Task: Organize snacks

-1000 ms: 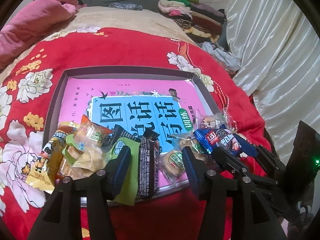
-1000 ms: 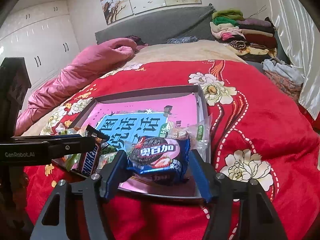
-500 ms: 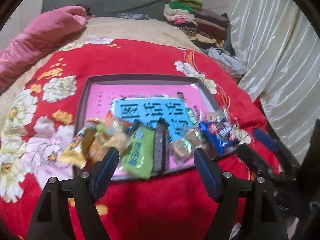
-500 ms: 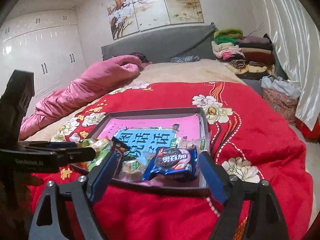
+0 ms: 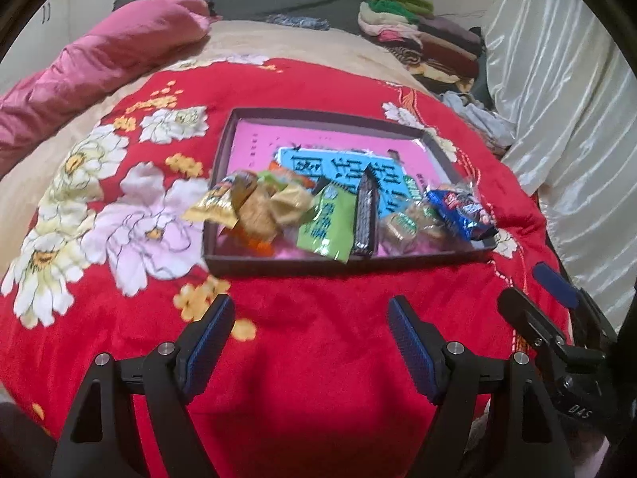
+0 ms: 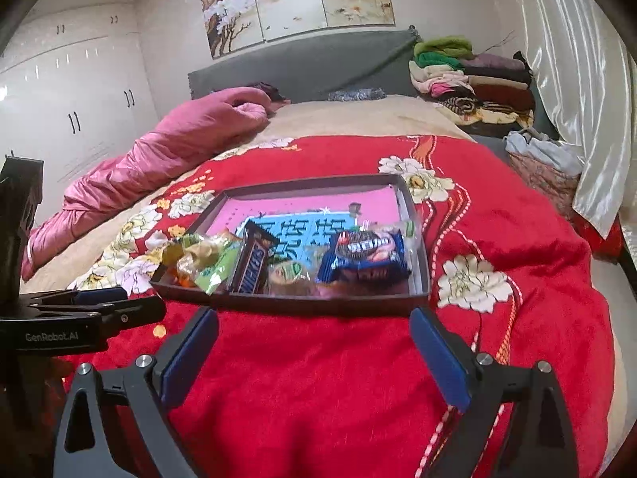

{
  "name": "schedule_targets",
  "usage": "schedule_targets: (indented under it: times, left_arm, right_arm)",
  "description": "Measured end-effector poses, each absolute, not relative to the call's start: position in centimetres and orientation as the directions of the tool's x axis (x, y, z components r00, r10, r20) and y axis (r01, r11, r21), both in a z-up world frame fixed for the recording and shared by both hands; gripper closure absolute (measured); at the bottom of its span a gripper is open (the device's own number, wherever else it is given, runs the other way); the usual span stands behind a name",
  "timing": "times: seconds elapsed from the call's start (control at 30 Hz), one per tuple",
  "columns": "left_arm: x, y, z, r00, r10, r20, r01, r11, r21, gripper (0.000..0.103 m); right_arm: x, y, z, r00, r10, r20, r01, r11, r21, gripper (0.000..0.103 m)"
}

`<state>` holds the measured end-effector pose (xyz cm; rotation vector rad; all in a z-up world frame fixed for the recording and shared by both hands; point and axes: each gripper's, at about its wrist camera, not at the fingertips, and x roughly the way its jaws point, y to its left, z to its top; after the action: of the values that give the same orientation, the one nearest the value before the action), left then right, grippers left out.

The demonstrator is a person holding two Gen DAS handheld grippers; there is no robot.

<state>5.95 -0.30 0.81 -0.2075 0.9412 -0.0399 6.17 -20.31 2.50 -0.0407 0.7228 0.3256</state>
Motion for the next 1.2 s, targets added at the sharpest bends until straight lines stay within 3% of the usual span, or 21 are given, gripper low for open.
schedule_targets:
  times: [0.27, 1.2]
  left_arm:
    - [4.5, -0.2, 0.8, 0.584, -0.117, -0.803, -0.055, 0.981, -0.184, 0.023]
    - [3.3, -0.5, 1.6, 0.6, -0.106, -0.793, -0.046, 0.985, -0.167, 0.023]
  right_arm:
    - [4.7, -19.9, 2.9, 0.707, 0.269, -0.655, -0.298, 0.952, 0.069, 0.002]
    - [4.4, -19.5, 2.6, 0.697, 0.263, -0.667, -0.312, 0.949, 0.049, 0.001]
